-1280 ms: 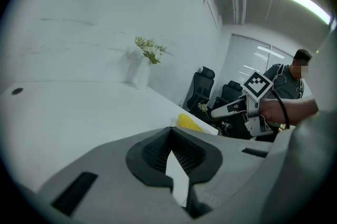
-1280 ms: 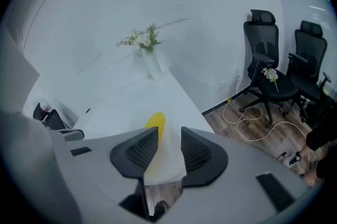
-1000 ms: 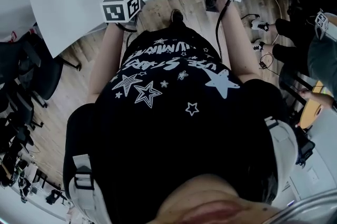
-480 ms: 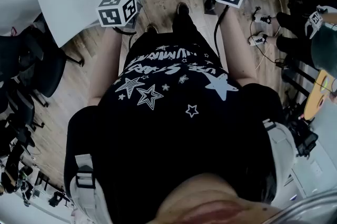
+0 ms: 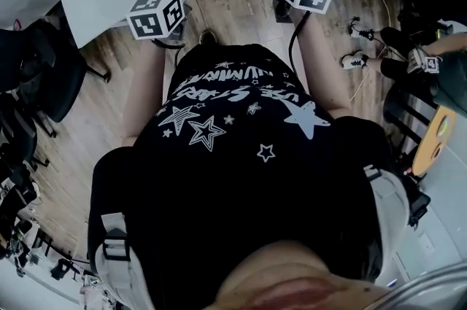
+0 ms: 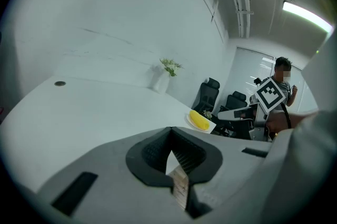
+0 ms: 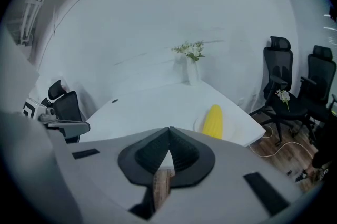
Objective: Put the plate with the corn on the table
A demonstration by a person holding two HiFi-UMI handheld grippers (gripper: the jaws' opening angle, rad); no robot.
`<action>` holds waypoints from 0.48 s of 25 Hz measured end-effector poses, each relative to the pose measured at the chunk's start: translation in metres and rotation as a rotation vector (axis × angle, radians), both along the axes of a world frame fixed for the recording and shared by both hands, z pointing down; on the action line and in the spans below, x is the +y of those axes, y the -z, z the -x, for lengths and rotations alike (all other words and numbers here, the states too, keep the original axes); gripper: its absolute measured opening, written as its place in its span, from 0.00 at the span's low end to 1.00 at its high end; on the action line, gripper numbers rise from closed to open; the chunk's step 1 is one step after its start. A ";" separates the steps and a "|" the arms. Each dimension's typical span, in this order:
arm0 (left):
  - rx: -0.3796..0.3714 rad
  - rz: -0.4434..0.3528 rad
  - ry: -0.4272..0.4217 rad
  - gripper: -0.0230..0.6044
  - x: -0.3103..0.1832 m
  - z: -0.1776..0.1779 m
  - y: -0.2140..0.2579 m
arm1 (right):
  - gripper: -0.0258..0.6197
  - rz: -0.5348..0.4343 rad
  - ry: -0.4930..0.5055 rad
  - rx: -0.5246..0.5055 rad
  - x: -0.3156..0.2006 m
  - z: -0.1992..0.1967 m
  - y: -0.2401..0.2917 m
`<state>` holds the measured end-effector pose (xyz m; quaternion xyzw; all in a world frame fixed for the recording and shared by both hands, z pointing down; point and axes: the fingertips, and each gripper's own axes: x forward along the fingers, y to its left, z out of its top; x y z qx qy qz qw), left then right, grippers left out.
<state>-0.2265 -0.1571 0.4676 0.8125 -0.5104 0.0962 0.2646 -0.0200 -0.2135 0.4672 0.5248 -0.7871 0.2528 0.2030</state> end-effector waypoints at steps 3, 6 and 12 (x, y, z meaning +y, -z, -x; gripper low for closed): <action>-0.010 0.005 0.028 0.04 0.011 -0.007 0.002 | 0.05 -0.004 0.035 -0.003 0.010 -0.002 0.005; -0.006 0.014 0.044 0.04 0.029 -0.024 0.004 | 0.05 -0.009 0.067 -0.034 0.024 -0.010 0.004; -0.013 0.013 0.037 0.04 0.068 -0.064 0.010 | 0.05 -0.010 0.125 -0.033 0.062 -0.031 0.015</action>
